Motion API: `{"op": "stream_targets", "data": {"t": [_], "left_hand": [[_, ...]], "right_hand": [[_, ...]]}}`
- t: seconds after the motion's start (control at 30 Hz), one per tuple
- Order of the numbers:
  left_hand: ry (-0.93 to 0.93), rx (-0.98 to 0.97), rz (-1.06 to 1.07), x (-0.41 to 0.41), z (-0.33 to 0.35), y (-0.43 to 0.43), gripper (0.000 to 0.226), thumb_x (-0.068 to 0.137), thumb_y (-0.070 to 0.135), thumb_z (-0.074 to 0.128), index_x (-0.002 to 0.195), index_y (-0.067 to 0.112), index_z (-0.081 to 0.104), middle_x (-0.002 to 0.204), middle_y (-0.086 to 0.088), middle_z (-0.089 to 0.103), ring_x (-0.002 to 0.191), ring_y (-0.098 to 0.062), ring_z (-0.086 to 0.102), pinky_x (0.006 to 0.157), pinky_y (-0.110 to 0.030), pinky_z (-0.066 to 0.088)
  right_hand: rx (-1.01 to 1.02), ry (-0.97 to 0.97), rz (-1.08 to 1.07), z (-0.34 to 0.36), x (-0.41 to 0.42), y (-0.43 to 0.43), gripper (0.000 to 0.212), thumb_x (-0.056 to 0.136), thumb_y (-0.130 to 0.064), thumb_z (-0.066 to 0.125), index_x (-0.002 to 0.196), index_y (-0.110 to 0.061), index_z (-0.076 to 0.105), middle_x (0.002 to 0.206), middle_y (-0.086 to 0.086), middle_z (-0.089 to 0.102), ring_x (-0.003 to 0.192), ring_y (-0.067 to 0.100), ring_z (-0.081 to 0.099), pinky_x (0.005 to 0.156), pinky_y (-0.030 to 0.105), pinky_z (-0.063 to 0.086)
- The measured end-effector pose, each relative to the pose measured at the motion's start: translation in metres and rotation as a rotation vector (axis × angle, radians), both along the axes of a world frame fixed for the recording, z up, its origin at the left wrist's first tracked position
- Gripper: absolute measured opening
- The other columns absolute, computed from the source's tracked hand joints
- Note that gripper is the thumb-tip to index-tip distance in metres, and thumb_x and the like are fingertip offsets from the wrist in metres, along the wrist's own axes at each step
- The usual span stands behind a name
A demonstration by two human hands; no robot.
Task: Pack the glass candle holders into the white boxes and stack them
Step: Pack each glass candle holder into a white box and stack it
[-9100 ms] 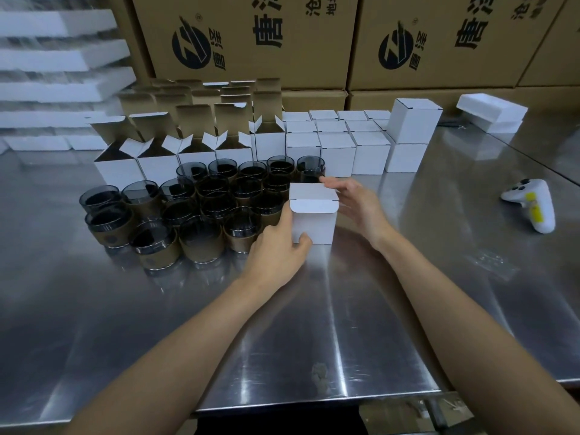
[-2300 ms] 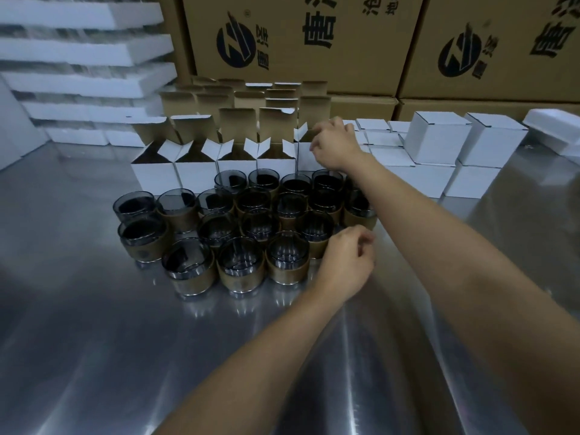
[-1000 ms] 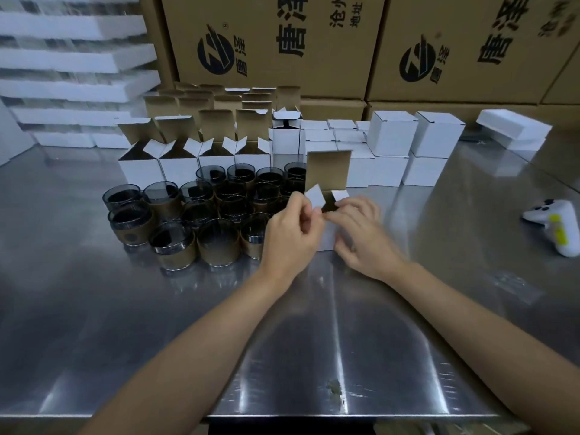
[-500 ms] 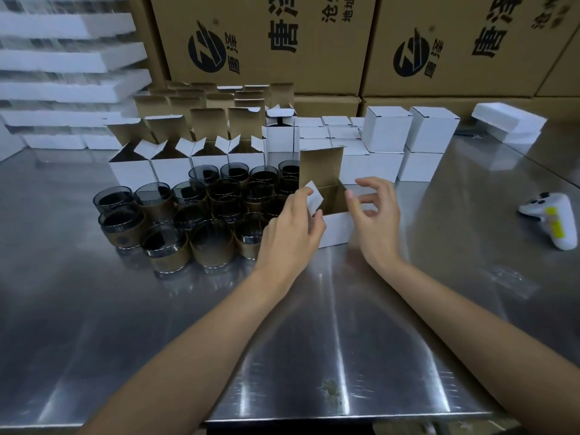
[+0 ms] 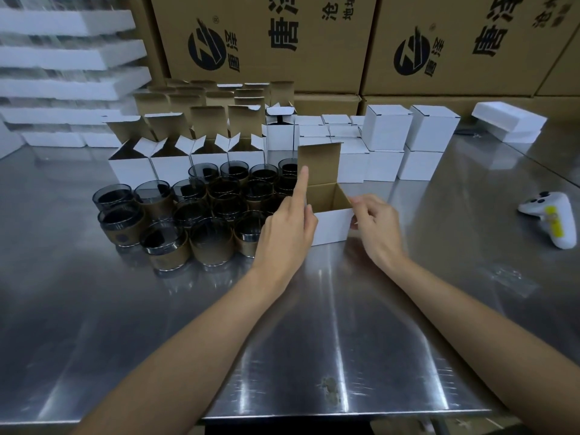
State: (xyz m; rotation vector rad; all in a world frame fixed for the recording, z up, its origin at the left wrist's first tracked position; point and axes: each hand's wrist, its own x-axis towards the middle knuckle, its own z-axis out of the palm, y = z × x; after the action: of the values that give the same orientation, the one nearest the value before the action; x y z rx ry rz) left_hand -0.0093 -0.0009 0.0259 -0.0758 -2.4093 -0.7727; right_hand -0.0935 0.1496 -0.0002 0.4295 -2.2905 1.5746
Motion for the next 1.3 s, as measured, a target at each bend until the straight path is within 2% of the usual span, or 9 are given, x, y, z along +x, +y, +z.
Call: {"op": "stream_targets", "data": {"t": [0.13,0.4,0.47,0.73,0.87,0.93,1.03,1.17,1.3], "left_hand": [[-0.020,-0.009,0.018,-0.001,0.000,0.001,0.055,0.102,0.015,0.041,0.153,0.011,0.021,0.100,-0.018,0.059,0.087,-0.036,0.060,0.077,-0.050,0.049],[-0.150,-0.156,0.193,-0.002,0.004,0.005,0.055,0.101,0.027,0.037,0.150,0.004,0.024,0.086,-0.022,0.066,0.082,-0.042,0.063,0.070,-0.045,0.048],[-0.185,-0.157,0.220,-0.002,0.004,0.004,0.048,0.101,0.030,0.036,0.141,0.004,0.038,0.086,-0.021,0.065,0.083,-0.040,0.063,0.071,-0.045,0.050],[-0.268,0.079,0.122,-0.005,0.005,0.000,0.048,0.099,0.046,0.041,0.104,0.002,0.059,0.079,-0.023,0.063,0.081,-0.041,0.061,0.076,-0.046,0.052],[-0.283,0.077,0.153,-0.004,0.008,-0.002,0.053,0.098,0.050,0.044,0.118,0.002,0.054,0.097,-0.023,0.064,0.095,-0.042,0.060,0.081,-0.047,0.051],[-0.301,0.024,0.180,-0.003,0.008,0.000,0.053,0.099,0.049,0.042,0.125,0.003,0.047,0.106,-0.022,0.063,0.103,-0.042,0.058,0.083,-0.048,0.050],[-0.325,-0.026,0.201,-0.002,0.009,0.000,0.053,0.100,0.049,0.038,0.129,0.004,0.042,0.106,-0.021,0.063,0.104,-0.040,0.058,0.082,-0.047,0.051],[-0.317,-0.142,0.208,-0.002,0.009,0.000,0.050,0.102,0.047,0.032,0.133,0.008,0.037,0.097,-0.020,0.064,0.095,-0.041,0.060,0.076,-0.046,0.051],[-0.317,-0.168,0.182,-0.003,0.004,0.000,0.052,0.102,0.048,0.031,0.136,0.010,0.035,0.097,-0.021,0.064,0.094,-0.044,0.060,0.072,-0.046,0.047]], "right_hand": [[0.148,0.063,-0.037,0.000,-0.002,0.001,0.028,0.094,-0.036,0.060,0.097,-0.011,0.072,0.095,-0.002,0.064,0.075,0.008,0.059,0.071,0.026,0.048],[0.156,0.073,-0.049,-0.001,-0.003,0.000,0.027,0.094,-0.035,0.059,0.095,-0.011,0.072,0.090,-0.005,0.061,0.075,0.012,0.061,0.069,0.023,0.044],[0.156,0.069,-0.048,0.000,-0.003,0.000,0.028,0.094,-0.034,0.060,0.095,-0.009,0.072,0.090,-0.005,0.061,0.075,0.012,0.061,0.067,0.021,0.041],[0.052,0.013,0.024,0.000,-0.002,0.001,0.029,0.094,-0.031,0.062,0.098,-0.004,0.074,0.087,0.000,0.060,0.076,0.012,0.059,0.078,0.049,0.056],[-0.073,-0.024,0.062,-0.003,-0.017,0.005,0.039,0.100,-0.027,0.047,0.082,-0.003,0.072,0.084,0.015,0.063,0.068,0.018,0.060,0.075,0.055,0.054],[-0.146,-0.008,-0.025,-0.002,-0.034,0.007,0.038,0.102,-0.021,0.041,0.081,-0.010,0.071,0.085,0.014,0.066,0.065,0.007,0.059,0.074,0.044,0.056],[0.057,0.097,-0.118,0.001,-0.062,0.009,0.027,0.102,-0.016,0.042,0.104,-0.010,0.068,0.104,0.008,0.064,0.080,-0.002,0.061,0.076,0.021,0.047],[0.480,0.102,-0.021,-0.003,-0.087,0.000,0.049,0.089,-0.010,0.059,0.135,-0.024,0.050,0.138,0.001,0.043,0.116,0.020,0.052,0.088,0.033,0.044],[0.583,0.047,0.070,0.001,-0.088,-0.014,0.044,0.088,-0.039,0.051,0.124,-0.053,0.029,0.143,-0.010,0.038,0.125,0.018,0.045,0.093,0.041,0.043]]}}
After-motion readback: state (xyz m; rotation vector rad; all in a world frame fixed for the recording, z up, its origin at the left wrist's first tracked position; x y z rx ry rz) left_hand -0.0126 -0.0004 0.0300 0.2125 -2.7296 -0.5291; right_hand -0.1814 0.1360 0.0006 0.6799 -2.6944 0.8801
